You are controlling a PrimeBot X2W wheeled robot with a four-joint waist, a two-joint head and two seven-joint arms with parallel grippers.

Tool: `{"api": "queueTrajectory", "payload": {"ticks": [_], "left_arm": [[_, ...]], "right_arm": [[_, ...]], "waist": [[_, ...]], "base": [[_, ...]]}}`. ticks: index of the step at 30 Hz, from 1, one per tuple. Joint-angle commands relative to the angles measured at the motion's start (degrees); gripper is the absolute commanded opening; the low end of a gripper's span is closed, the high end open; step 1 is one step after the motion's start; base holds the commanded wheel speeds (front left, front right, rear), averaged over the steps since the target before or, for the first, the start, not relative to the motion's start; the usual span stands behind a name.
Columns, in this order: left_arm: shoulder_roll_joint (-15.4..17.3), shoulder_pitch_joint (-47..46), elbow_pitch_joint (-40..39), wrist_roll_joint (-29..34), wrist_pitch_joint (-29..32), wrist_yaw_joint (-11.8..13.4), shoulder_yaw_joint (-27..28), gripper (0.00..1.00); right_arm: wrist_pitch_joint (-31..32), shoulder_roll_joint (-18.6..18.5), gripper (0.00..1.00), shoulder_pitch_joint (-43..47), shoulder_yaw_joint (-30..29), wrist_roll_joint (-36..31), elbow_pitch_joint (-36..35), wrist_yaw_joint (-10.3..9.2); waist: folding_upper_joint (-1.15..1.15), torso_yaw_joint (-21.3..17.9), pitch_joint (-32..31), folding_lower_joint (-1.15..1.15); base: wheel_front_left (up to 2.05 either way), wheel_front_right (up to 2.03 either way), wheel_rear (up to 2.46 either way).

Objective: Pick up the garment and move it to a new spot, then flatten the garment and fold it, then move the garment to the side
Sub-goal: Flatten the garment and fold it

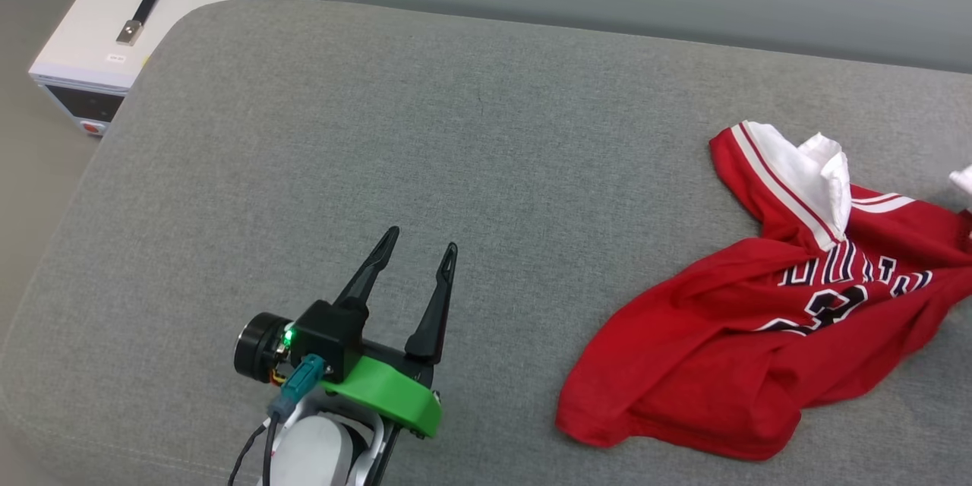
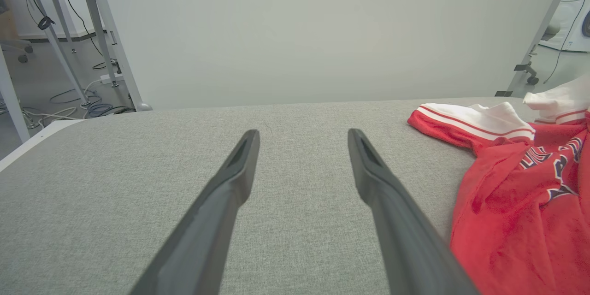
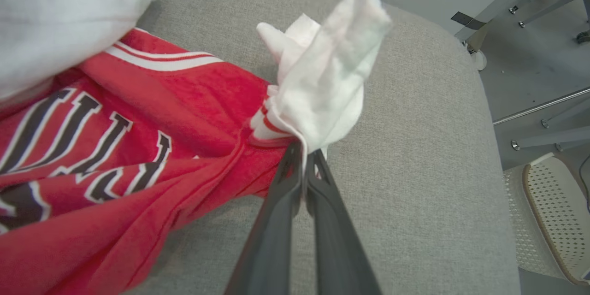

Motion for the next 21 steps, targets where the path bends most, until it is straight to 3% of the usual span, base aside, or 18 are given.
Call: {"api": "queueTrajectory", "payload": {"ticks": [1, 6, 10, 21], "left_arm": [[0.2, -0.6, 0.3, -0.2, -0.3, -0.2, 0.2, 1.0], [0.4, -0.5, 0.9, -0.3, -0.3, -0.2, 0.1, 1.0], [0.5, -0.3, 1.2, -0.3, -0.3, -0.2, 0.4, 1.0], [0.2, 0.9, 0.5, -2.4, -0.3, -0.2, 0.3, 1.0]], "right_arm": [[-1.4, 1.4, 1.0, 0.3, -0.5, -1.0, 1.5, -0.08], [-6.2, 6.2, 1.0, -0.2, -3.9, -3.6, 5.6, -0.08], [-10.4, 9.4, 1.0, -0.8, -5.3, -5.7, 4.5, -0.08], [-20.6, 16.8, 1.0, 4.4, -3.8, -6.2, -11.2, -0.08]], "waist": [[0.0, 0.2, 0.2, 0.0], [0.0, -0.2, -0.1, 0.0], [0.0, -1.5, -1.1, 0.0], [0.0, -6.9, -5.5, 0.0]], "base": [[0.0, 0.0, 0.0], [0.0, 0.0, 0.0], [0.0, 0.0, 0.0], [0.0, 0.0, 0.0]]}}
